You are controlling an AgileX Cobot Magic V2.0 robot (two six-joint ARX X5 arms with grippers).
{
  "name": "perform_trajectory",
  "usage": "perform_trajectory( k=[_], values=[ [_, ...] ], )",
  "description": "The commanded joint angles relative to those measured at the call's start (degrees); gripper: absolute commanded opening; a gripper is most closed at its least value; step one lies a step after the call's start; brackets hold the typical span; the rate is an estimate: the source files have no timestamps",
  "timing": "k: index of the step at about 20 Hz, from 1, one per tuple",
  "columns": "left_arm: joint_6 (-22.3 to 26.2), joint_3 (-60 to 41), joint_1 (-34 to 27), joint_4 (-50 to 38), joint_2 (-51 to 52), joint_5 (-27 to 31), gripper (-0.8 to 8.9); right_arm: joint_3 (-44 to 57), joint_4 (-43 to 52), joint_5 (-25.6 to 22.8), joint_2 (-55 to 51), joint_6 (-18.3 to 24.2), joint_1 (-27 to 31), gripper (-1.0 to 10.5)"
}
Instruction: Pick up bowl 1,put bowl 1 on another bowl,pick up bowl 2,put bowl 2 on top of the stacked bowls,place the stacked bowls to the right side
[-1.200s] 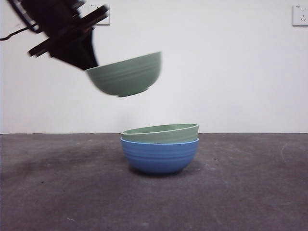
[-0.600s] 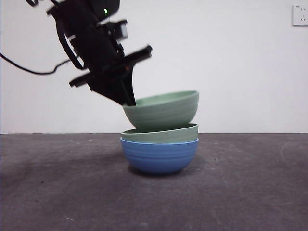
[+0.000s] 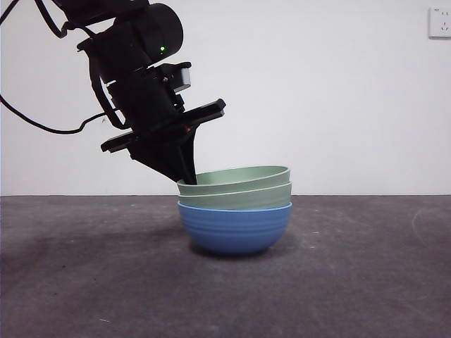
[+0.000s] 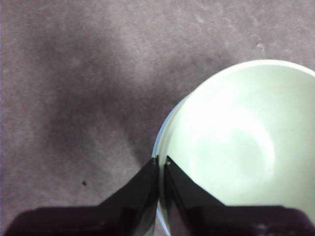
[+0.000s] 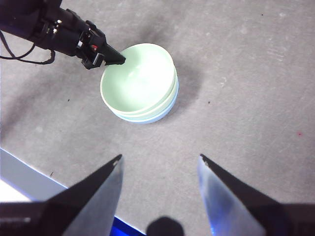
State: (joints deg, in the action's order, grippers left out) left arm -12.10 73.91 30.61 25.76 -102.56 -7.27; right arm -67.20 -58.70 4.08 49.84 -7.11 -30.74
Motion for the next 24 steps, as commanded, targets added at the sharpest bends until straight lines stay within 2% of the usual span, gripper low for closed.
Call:
perform_trajectory(
  k=[1, 3, 4, 9, 14, 24],
  values=[
    [-0.4, -0.2, 0.4, -0.4, -0.2, -2.2, 2.76, 0.2, 0.2, 0.0, -0.1, -0.5, 0.0, 2.5],
    [-0.4, -0.2, 0.6, -0.2, -0.1, -2.2, 3.72, 0.2, 0.2, 0.0, 0.1, -0.6, 0.0, 2.5],
    [-0.4, -0.2, 0.6, 0.1, 0.0, -2.2, 3.77, 0.2, 0.2, 0.0, 0.3, -0.6, 0.0, 2.5],
    [0.3, 2.4, 0.4, 6.8, 0.8, -1.9, 3.77, 0.2, 0.4, 0.0, 1.3, -1.0, 0.0, 2.6],
    [3.3, 8.4, 0.0, 16.9, 2.9, -1.8, 3.77, 0.2, 2.2, 0.1, 4.6, -1.5, 0.0, 4.8],
    [9.2, 22.9, 0.1, 36.3, 12.1, -1.8, 3.77, 0.2, 14.0, 0.5, 19.6, -4.7, 0.0, 4.8]
  ],
)
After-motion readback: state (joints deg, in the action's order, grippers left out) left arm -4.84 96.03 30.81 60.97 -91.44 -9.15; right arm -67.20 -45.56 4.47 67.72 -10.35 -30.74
